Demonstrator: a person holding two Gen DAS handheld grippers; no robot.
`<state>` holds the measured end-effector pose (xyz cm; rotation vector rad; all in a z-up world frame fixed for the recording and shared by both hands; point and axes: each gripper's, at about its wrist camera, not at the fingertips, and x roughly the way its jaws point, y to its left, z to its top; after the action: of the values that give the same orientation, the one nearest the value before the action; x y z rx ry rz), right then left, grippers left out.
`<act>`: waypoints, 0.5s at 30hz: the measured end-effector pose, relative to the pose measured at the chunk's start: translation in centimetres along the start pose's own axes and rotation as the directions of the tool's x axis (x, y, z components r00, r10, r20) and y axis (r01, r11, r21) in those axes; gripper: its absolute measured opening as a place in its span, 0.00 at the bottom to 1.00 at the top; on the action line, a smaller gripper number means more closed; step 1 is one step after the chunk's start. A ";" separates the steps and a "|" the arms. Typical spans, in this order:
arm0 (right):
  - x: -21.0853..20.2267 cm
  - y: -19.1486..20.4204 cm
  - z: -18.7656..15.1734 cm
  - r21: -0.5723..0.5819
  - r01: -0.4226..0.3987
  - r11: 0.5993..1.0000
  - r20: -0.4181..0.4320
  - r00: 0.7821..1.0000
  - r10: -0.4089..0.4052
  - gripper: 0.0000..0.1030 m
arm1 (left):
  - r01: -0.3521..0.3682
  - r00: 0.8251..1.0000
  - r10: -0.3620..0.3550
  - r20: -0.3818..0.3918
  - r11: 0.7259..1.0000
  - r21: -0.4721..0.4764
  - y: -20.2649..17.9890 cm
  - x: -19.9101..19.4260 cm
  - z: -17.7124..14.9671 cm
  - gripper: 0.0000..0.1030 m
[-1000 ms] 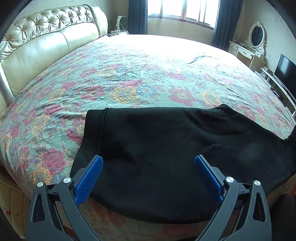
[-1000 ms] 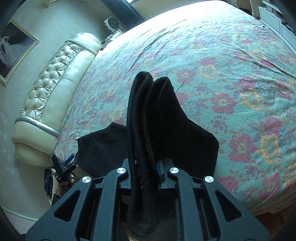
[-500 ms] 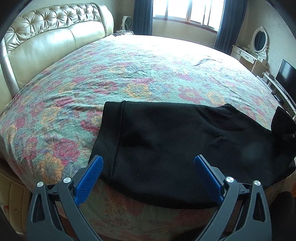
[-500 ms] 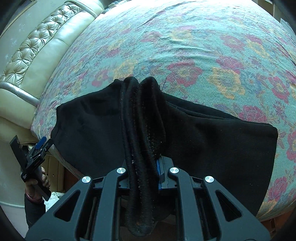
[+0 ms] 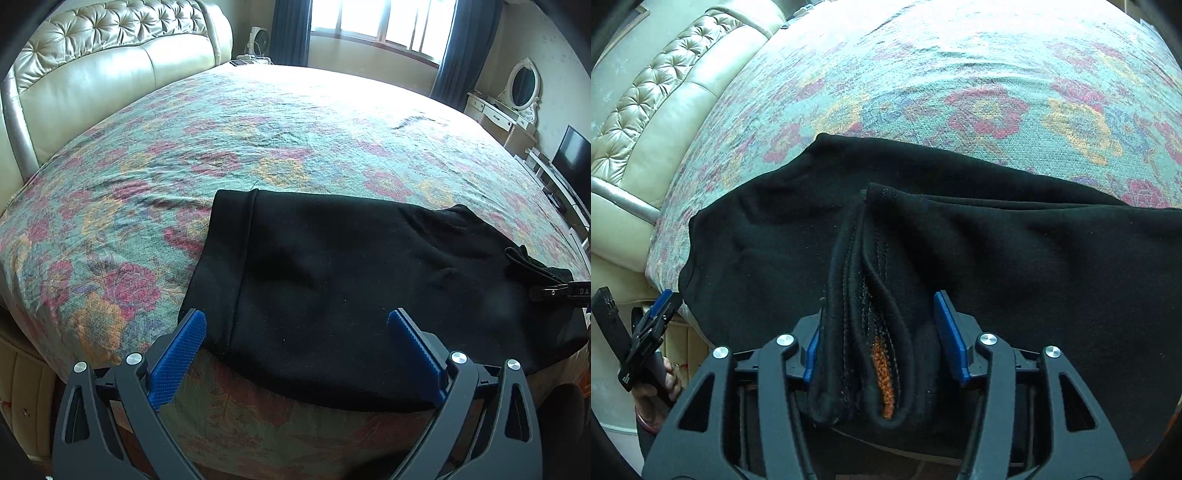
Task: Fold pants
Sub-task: 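Release the cuffs and open the right tool above the folded pants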
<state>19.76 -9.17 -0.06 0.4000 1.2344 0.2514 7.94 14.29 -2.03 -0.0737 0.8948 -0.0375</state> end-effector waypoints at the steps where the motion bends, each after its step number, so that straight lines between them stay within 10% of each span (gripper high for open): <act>1: 0.0 0.0 -0.1 0.013 -0.022 1.000 0.002 1.000 0.022 0.58 | 0.001 1.000 -0.001 -0.002 1.000 -0.006 0.2 0.1 0.0 0.95; 15: -0.8 -0.8 -1.3 0.106 -0.308 0.945 0.053 0.951 0.304 0.62 | 0.021 1.000 -0.021 -0.008 0.998 -0.052 2.7 0.4 -0.3 0.95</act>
<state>18.23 -10.03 -0.05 0.6940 1.1515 0.4398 7.97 16.90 -2.71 -0.1314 0.9039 -0.0342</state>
